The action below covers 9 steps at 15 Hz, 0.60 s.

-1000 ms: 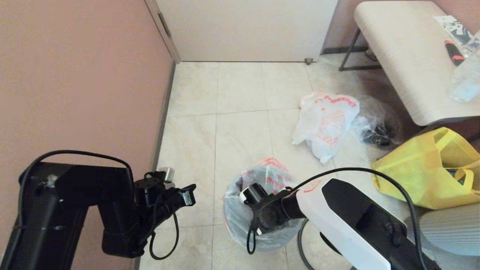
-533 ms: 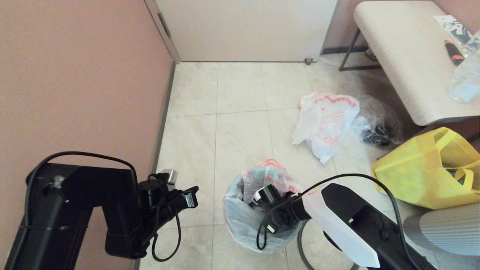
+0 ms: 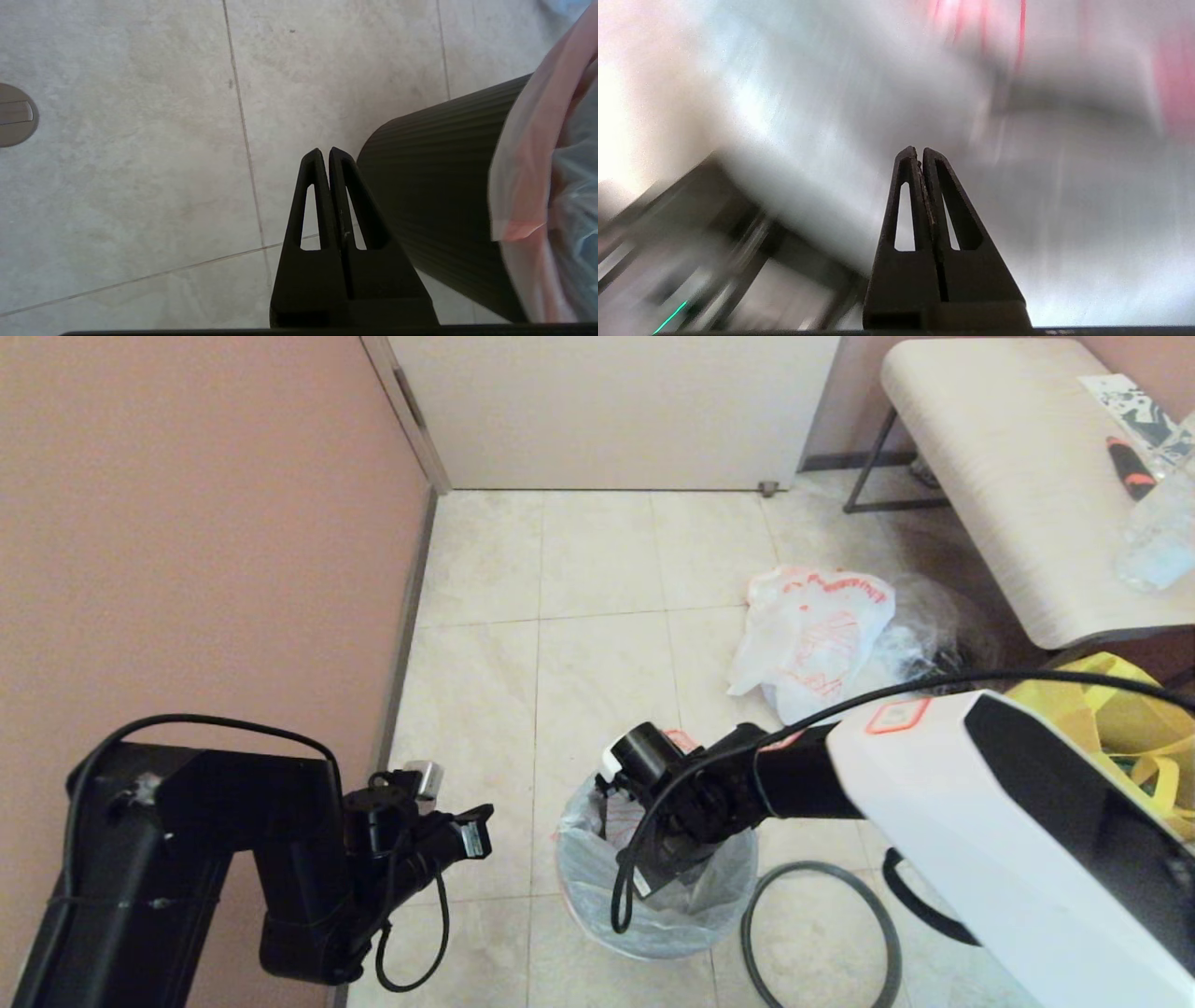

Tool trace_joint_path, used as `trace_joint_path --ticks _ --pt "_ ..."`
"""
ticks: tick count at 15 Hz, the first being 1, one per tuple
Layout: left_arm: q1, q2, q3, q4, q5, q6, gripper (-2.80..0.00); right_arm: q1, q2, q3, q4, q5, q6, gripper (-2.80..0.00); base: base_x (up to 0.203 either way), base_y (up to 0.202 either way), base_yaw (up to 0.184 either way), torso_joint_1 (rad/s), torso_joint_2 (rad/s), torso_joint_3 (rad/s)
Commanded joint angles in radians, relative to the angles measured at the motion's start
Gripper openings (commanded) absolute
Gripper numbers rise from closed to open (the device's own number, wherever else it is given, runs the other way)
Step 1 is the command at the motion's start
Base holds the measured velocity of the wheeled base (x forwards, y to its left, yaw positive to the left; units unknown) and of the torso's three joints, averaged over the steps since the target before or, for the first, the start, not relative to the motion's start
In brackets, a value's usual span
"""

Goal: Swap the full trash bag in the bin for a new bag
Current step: Put the new garbage bag on the trash can, then place the trash can ring on the trash can

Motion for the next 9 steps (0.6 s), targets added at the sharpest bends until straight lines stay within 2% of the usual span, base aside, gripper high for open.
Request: trace_joint_path --ticks 1,2,5,7,9 --pt "-0.004 0.003 0.004 -0.008 -0.001 0.006 -2.8 0.002 -0.28 0.113 0.16 0.066 0.073 -2.8 0.0 0.0 0.0 0.0 0.0 0.0" --pt "-0.004 0.005 0.004 -0.008 -0.001 0.007 -2.8 -0.026 -0.351 0.185 0.19 0.082 0.093 -2.8 0.0 0.0 0.0 0.0 0.0 0.0" --pt "-0.004 0.005 0.004 -0.008 0.0 0.009 -2.8 -0.263 -0.42 0.285 0.223 0.094 0.108 -2.8 0.0 0.0 0.0 0.0 0.0 0.0" --pt "-0.006 0.008 0.006 -0.008 -0.001 0.03 -2.8 -0.432 -0.397 0.328 0.201 0.089 0.066 -2.8 0.0 0.0 0.0 0.0 0.0 0.0" --pt "-0.006 0.009 0.004 -0.008 -0.001 0.031 -2.8 -0.55 -0.303 0.356 0.128 0.081 0.008 -2.8 0.0 0.0 0.0 0.0 0.0 0.0"
